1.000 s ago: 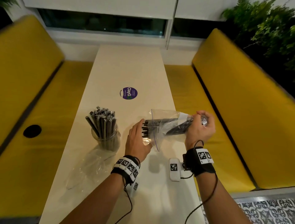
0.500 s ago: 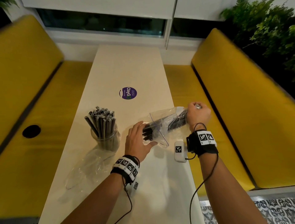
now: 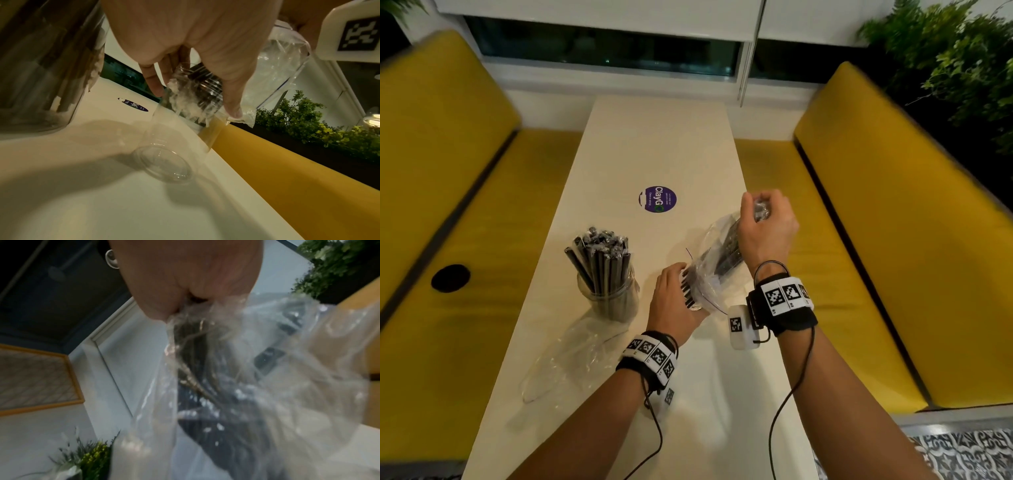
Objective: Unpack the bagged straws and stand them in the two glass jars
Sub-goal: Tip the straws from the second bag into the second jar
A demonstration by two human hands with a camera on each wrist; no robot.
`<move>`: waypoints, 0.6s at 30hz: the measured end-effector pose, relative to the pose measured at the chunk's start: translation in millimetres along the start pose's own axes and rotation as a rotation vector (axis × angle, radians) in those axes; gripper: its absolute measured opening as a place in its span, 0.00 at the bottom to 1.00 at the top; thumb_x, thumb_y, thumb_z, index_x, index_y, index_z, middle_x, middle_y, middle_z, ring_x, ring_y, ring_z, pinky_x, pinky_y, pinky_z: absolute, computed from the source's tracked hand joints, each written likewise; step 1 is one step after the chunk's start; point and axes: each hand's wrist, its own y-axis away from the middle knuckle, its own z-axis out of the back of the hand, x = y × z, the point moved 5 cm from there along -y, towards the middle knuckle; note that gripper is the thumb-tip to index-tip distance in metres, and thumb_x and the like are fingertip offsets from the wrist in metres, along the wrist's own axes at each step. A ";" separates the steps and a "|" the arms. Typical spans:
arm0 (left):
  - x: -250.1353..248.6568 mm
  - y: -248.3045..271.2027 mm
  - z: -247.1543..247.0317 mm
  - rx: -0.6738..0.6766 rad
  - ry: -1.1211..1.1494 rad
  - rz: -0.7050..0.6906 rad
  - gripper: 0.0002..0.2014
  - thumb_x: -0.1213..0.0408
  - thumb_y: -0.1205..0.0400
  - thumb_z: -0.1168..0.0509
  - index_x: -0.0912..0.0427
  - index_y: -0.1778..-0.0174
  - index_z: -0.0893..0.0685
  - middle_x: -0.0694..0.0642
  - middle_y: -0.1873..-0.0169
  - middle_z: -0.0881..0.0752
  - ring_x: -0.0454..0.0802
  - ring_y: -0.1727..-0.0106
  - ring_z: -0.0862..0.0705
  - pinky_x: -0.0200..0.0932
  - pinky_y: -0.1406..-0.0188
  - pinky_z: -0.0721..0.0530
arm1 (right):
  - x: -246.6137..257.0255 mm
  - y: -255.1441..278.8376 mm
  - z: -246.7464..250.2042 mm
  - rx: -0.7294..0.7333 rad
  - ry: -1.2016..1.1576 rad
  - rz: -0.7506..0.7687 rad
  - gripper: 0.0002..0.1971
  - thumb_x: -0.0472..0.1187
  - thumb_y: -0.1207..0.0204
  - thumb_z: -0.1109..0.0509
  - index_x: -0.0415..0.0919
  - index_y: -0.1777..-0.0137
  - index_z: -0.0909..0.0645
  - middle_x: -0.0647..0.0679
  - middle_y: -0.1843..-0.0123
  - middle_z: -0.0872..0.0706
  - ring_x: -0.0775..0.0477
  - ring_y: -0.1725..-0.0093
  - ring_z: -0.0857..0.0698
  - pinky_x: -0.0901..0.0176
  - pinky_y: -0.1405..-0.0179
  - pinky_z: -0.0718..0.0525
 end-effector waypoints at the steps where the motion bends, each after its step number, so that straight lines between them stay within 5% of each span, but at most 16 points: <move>1: 1.7 0.7 1.1 -0.005 0.033 0.024 0.53 0.57 0.36 0.09 0.54 0.18 0.30 0.53 0.23 0.23 0.49 0.24 0.23 0.46 0.26 0.18 | -1.5 -1.2 2.4 -0.035 -0.002 -0.017 0.07 0.45 0.15 0.28 0.42 0.49 0.17 0.50 0.52 0.15 0.52 0.53 0.17 0.67 0.54 0.20; 5: 10.8 6.8 0.9 -0.041 0.119 0.037 0.50 0.51 0.37 0.08 0.50 0.24 0.31 0.50 0.31 0.17 0.53 0.31 0.14 0.49 0.33 0.12 | -19.7 -8.0 15.2 -0.178 -0.030 -0.175 0.09 0.46 0.14 0.28 0.41 0.46 0.15 0.49 0.50 0.12 0.51 0.52 0.14 0.69 0.55 0.17; 9: 9.9 8.5 -2.0 -0.019 0.079 -0.028 0.51 0.49 0.31 0.12 0.52 0.15 0.30 0.44 0.51 0.23 0.49 0.44 0.20 0.39 0.40 0.20 | -33.5 -7.9 23.0 -0.249 -0.043 -0.244 0.08 0.47 0.15 0.28 0.42 0.47 0.14 0.50 0.50 0.12 0.53 0.51 0.16 0.66 0.52 0.16; 13: 7.2 8.8 -1.2 -0.008 0.049 -0.091 0.28 0.50 0.28 0.14 0.52 0.41 0.21 0.52 0.22 0.19 0.48 0.19 0.23 0.43 0.23 0.23 | -35.9 -8.9 30.6 -0.291 -0.039 -0.236 0.08 0.47 0.16 0.27 0.43 0.48 0.14 0.49 0.51 0.11 0.51 0.50 0.14 0.54 0.47 0.12; 15: 6.2 8.0 -0.3 -0.011 0.047 -0.100 0.28 0.50 0.29 0.13 0.48 0.43 0.24 0.59 0.21 0.19 0.52 0.16 0.24 0.43 0.21 0.25 | -36.4 -10.8 33.1 -0.274 -0.047 -0.230 0.07 0.46 0.18 0.27 0.43 0.49 0.15 0.48 0.51 0.10 0.50 0.52 0.13 0.50 0.49 0.10; 18: 6.0 6.1 1.3 -0.022 0.027 -0.114 0.24 0.52 0.30 0.13 0.51 0.54 0.23 0.49 0.16 0.24 0.41 0.17 0.27 0.38 0.23 0.28 | -31.0 -5.3 28.6 -0.148 -0.092 -0.175 0.04 0.41 0.21 0.26 0.45 0.48 0.16 0.47 0.52 0.10 0.48 0.56 0.11 0.48 0.55 0.08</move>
